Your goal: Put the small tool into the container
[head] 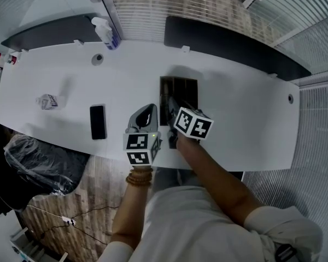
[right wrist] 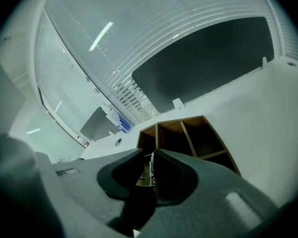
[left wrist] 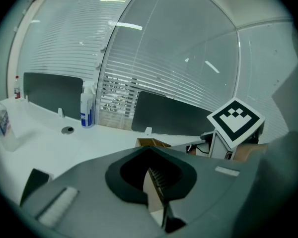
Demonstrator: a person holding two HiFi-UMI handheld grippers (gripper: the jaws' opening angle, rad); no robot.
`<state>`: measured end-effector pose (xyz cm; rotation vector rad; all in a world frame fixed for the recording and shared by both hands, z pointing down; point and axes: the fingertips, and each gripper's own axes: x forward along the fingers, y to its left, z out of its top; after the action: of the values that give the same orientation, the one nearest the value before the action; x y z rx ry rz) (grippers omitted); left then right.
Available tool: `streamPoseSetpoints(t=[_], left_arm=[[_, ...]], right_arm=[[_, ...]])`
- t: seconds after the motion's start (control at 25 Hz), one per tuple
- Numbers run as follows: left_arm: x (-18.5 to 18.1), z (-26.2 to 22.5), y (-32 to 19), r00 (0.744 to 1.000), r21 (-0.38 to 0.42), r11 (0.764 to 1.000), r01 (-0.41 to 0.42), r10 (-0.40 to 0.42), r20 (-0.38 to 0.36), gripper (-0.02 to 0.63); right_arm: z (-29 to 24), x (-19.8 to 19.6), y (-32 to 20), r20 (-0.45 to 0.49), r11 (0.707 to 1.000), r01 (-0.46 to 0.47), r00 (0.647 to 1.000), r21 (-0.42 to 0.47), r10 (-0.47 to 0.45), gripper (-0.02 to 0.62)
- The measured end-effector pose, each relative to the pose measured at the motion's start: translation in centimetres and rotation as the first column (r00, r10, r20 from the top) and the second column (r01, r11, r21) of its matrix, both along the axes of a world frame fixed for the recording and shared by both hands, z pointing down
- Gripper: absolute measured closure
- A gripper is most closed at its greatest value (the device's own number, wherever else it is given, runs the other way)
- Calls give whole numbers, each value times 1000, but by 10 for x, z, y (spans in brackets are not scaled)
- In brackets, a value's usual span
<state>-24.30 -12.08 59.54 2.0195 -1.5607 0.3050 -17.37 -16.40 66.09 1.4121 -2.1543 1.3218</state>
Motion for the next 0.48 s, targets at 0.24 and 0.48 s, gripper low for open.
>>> streamPoseSetpoints(t=[0.24,0.48], left_arm=[[3,-3,-4,1000,9,1000,-12,12,4,603],[15,-16,-12,999,32,999,-42,42,5,603]], right_arm=[[-9,3,-3,5,1000,-3,1000,23,3,532],[-28,12,-8,2,998,-9,1000,62,9,540]])
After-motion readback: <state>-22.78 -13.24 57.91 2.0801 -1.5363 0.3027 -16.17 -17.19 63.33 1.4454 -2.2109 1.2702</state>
